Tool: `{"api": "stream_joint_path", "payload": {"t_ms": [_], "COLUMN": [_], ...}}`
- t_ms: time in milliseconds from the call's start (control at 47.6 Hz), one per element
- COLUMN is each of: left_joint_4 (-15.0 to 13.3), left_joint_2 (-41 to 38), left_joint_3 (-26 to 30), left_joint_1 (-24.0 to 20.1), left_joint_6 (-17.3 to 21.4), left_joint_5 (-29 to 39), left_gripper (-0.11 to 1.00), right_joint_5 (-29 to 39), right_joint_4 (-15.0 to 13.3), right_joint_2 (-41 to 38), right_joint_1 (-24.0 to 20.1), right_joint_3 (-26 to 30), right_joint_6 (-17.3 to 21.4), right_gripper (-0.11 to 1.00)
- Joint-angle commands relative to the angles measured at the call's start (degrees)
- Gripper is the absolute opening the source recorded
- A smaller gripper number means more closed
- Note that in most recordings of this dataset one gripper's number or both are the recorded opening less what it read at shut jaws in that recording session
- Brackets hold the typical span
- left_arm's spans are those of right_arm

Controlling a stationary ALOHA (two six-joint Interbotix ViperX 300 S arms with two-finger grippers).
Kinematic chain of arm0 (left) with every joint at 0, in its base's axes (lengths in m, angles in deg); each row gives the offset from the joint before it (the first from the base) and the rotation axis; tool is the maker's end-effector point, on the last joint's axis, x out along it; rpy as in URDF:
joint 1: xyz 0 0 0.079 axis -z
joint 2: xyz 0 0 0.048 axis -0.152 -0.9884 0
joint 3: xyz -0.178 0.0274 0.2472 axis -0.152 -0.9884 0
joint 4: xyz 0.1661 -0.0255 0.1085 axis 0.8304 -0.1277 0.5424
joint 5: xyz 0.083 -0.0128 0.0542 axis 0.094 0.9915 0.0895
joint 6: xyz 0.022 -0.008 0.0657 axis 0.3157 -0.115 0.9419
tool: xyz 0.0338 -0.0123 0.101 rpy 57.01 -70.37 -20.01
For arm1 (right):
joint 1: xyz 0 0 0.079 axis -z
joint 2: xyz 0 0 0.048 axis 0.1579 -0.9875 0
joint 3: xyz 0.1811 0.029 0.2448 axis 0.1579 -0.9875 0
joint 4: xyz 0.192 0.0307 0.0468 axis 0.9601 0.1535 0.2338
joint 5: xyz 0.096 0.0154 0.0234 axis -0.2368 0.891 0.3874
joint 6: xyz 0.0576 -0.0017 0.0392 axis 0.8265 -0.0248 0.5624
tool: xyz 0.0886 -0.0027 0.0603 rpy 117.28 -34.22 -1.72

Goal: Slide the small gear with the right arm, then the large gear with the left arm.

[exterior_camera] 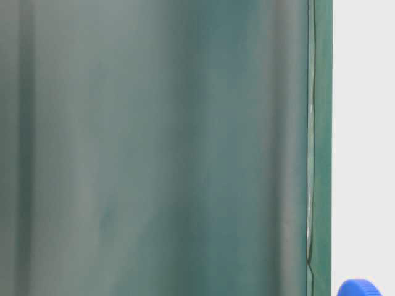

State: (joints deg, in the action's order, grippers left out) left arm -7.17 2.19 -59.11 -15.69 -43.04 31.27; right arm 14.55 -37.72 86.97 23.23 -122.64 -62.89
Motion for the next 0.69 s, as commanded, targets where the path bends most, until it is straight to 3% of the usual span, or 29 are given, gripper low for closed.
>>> {"api": "stream_joint_path", "payload": {"t_ms": [0,273,672], "left_joint_4": [-0.1,-0.1,-0.1], "left_joint_2": [-0.3,-0.3,-0.3], "left_joint_3": [0.6,0.6,0.6], "left_joint_1": [0.8,3.6,3.7], "left_joint_6": [0.0,0.0,0.0], "left_joint_5": [-0.5,-0.5,-0.5], "left_gripper": [0.0,0.0,0.0], "right_joint_5": [-0.4,-0.5,-0.4], "right_joint_4": [-0.1,-0.1,0.0], "right_joint_2": [-0.4,-0.4,-0.5], "right_joint_1": [-0.7,-3.0,-3.7], "right_joint_3": [0.7,0.9,0.9], "right_joint_6": [-0.1,-0.1,-0.1], "right_gripper": [0.5,0.5,0.5]}}
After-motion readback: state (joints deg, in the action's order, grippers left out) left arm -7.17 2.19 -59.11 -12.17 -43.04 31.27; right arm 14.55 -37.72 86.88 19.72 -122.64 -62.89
